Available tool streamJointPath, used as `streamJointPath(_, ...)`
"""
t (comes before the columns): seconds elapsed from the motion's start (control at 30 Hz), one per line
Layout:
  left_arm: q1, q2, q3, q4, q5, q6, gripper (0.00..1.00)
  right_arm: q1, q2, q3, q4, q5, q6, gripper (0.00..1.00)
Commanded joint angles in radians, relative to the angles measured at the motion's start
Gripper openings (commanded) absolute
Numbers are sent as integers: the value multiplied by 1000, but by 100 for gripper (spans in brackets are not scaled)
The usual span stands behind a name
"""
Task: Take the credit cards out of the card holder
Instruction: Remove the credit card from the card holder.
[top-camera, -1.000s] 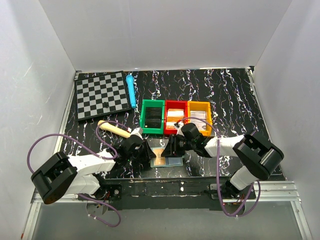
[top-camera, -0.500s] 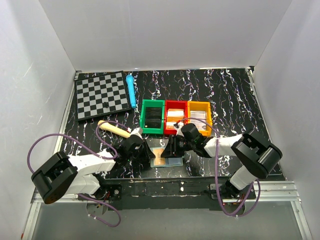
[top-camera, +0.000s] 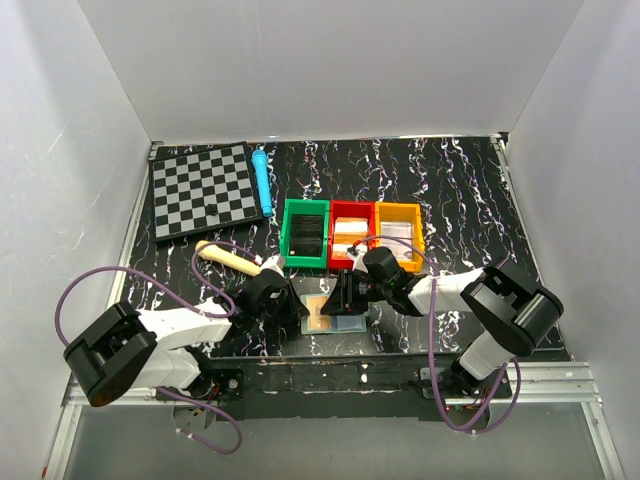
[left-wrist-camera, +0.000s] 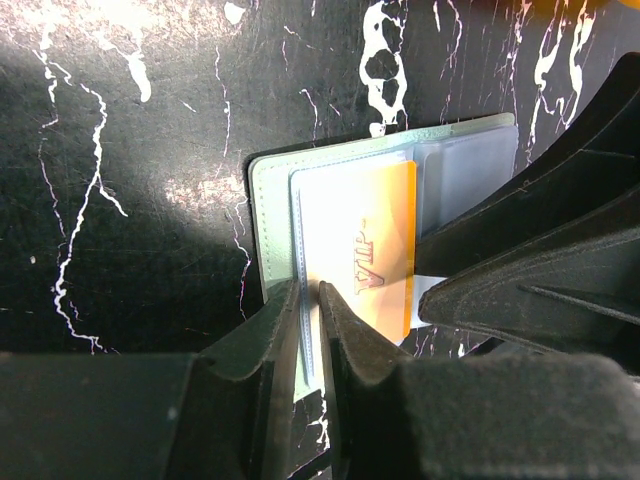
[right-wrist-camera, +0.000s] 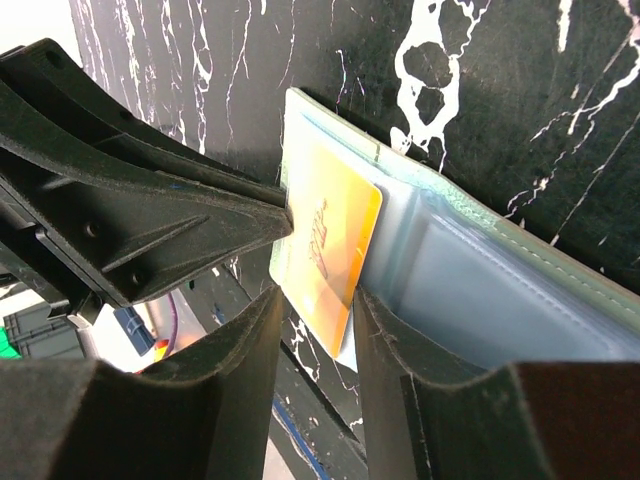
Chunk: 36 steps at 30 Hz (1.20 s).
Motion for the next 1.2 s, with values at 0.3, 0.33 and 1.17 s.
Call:
streamJointPath(0.3,0,54,-5,-24,-15,24,6,3,54,-25,213,-63,78,39)
streamJointPath(0.33,1,57,-3,-24,-15,24,5,3,53,-27,218,-63,78,38)
streamJointPath(1.17,1,-38,18,-77,-12,36,23,3,19,1,115,-50,25,1)
